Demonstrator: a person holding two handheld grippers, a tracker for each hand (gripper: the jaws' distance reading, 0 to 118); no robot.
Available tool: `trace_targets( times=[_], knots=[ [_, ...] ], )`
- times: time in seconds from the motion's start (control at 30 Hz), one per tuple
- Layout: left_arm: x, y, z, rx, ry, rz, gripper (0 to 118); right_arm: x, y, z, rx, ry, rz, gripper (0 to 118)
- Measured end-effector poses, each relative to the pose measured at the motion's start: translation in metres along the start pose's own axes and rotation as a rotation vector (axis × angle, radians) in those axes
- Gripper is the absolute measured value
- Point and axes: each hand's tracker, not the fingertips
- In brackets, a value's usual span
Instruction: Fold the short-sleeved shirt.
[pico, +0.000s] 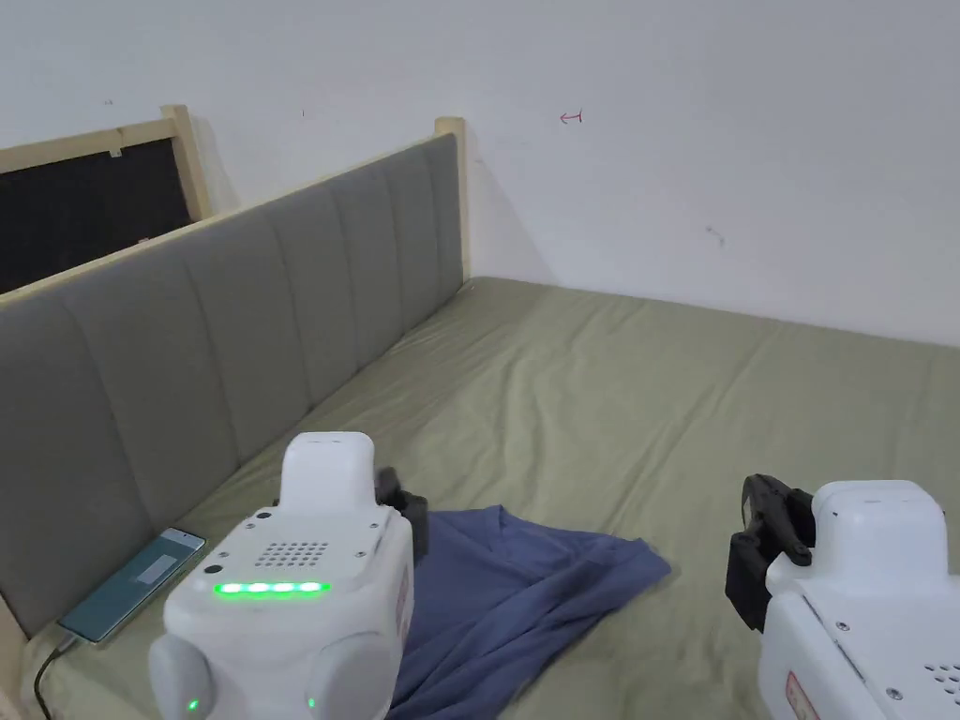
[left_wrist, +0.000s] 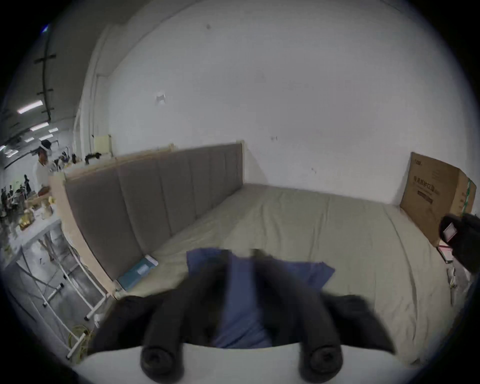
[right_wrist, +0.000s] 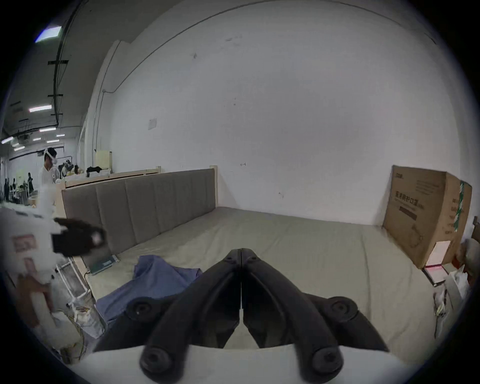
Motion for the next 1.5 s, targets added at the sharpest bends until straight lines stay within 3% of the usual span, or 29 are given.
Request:
trace_targets(
  times=[0.03,0.07,0.23,0.6,0.67,0.7,0.8,0.87,0.9,0.93,0.97,1.03,1.23,1.4,1.5],
  knots=[
    [-0.001,-0.006,-0.016,-0.06,-0.027,0.014,101,0.001,-0.003,-0.003,-0.012,0.006,-0.01,1],
    [-0.003,-0.013,-0.032,-0.119,-0.074,0.033,109,0.001,-0.005,-0.006,-0.027,0.006,-0.014,1],
    [0.003,-0.046,-0.081,-0.256,-0.111,0.074,107,0.009,-0.022,-0.023,-0.09,-0.002,-0.01,1],
    [0.041,-0.134,-0.207,-0.668,-0.157,-0.169,104,0.024,-0.054,-0.057,-0.223,-0.033,-0.037,1],
    [0.039,-0.147,-0.213,-0.65,-0.147,-0.137,106,0.035,-0.061,-0.063,-0.244,-0.037,-0.053,1],
    [0.035,-0.14,-0.211,-0.642,-0.154,-0.104,104,0.038,-0.063,-0.064,-0.25,-0.038,-0.059,1],
    [0.033,-0.126,-0.211,-0.676,-0.157,-0.105,76,0.048,-0.069,-0.067,-0.265,-0.045,-0.09,1],
    [0.029,-0.12,-0.204,-0.671,-0.16,-0.106,42,0.052,-0.071,-0.069,-0.275,-0.046,-0.123,1],
    [0.028,-0.118,-0.202,-0.648,-0.129,-0.118,13,0.054,-0.072,-0.069,-0.277,-0.045,-0.137,1],
    [0.025,-0.116,-0.199,-0.623,-0.072,-0.125,3,0.055,-0.074,-0.068,-0.279,-0.041,-0.144,1],
    [0.023,-0.115,-0.195,-0.609,-0.037,-0.131,3,0.056,-0.075,-0.067,-0.281,-0.041,-0.145,1],
    [0.015,-0.115,-0.196,-0.635,-0.104,-0.035,3,0.058,-0.076,-0.065,-0.284,-0.046,-0.134,1],
    [0.014,-0.101,-0.186,-0.609,-0.127,-0.036,3,0.069,-0.075,-0.056,-0.277,-0.072,-0.149,1],
    [0.004,-0.058,-0.174,-0.538,-0.201,0.147,3,0.075,-0.064,-0.04,-0.254,-0.104,-0.166,1],
    [0.028,-0.016,-0.157,-0.437,-0.254,0.082,3,0.091,-0.061,-0.03,-0.23,-0.136,-0.176,1]
  ],
)
